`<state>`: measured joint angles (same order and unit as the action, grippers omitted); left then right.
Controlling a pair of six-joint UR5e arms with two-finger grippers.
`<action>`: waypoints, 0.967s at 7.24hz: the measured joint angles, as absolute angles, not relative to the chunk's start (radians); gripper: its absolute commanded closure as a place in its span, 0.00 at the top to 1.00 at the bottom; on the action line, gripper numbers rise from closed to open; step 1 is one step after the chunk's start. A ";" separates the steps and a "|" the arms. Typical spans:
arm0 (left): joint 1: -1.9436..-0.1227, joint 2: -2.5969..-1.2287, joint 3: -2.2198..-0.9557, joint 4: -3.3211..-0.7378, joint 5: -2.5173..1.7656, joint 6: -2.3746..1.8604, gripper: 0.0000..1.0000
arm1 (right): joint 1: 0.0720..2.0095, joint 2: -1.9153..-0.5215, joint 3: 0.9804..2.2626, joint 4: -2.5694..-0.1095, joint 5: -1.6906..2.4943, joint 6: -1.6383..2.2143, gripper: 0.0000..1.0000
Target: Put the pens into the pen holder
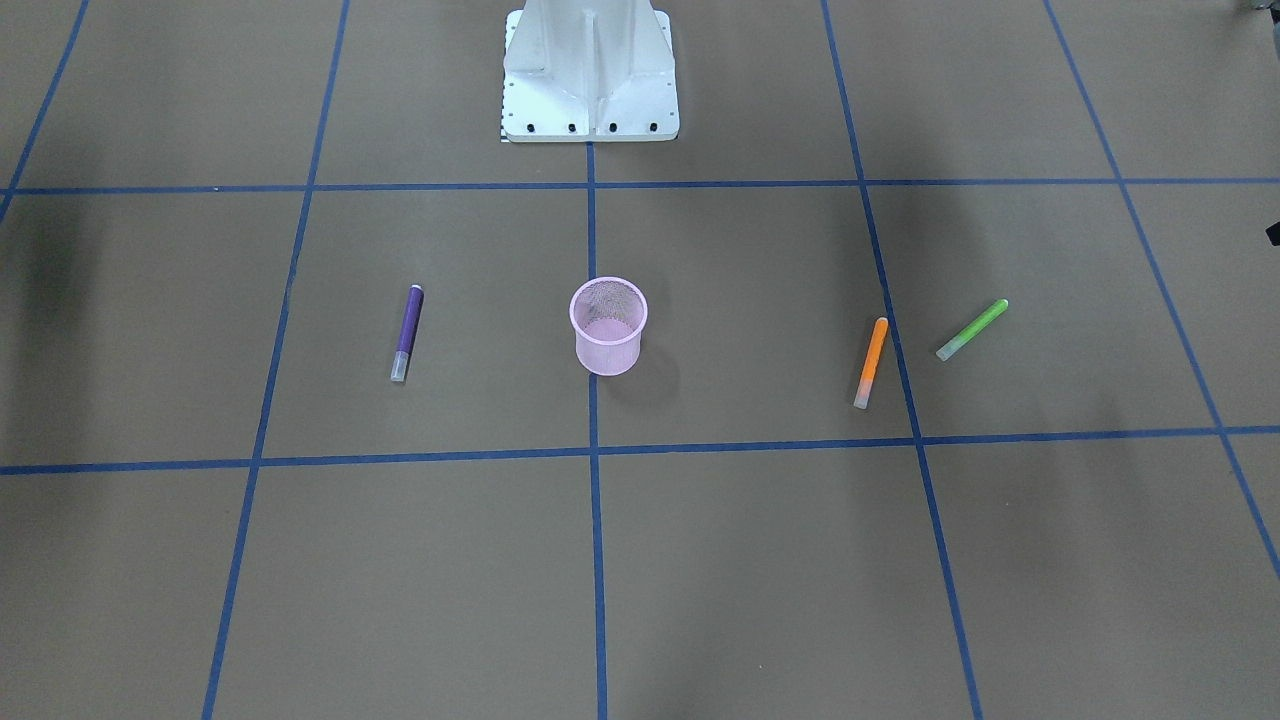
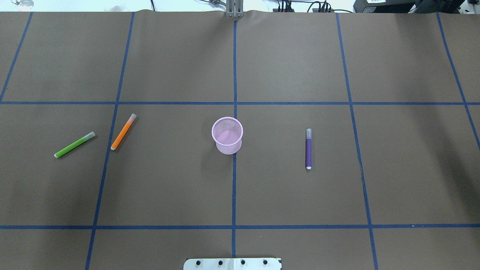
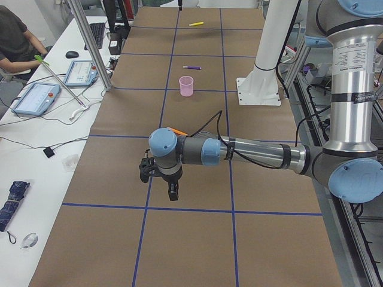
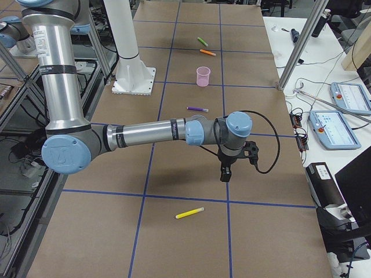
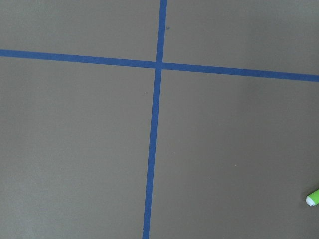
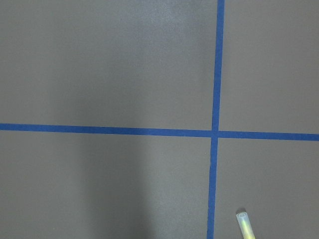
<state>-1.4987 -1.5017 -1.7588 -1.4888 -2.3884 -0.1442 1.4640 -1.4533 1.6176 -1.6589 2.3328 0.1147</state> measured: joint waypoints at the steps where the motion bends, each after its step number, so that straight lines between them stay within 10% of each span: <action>1: -1.499 -1.501 -1.763 -1.491 -2.388 -0.144 1.00 | 1.465 -1.455 1.618 -1.661 2.331 0.112 1.00; 7: -1.499 -1.477 -1.804 -1.496 -2.386 -0.144 1.00 | 1.466 -1.529 1.671 -1.650 2.321 0.117 1.00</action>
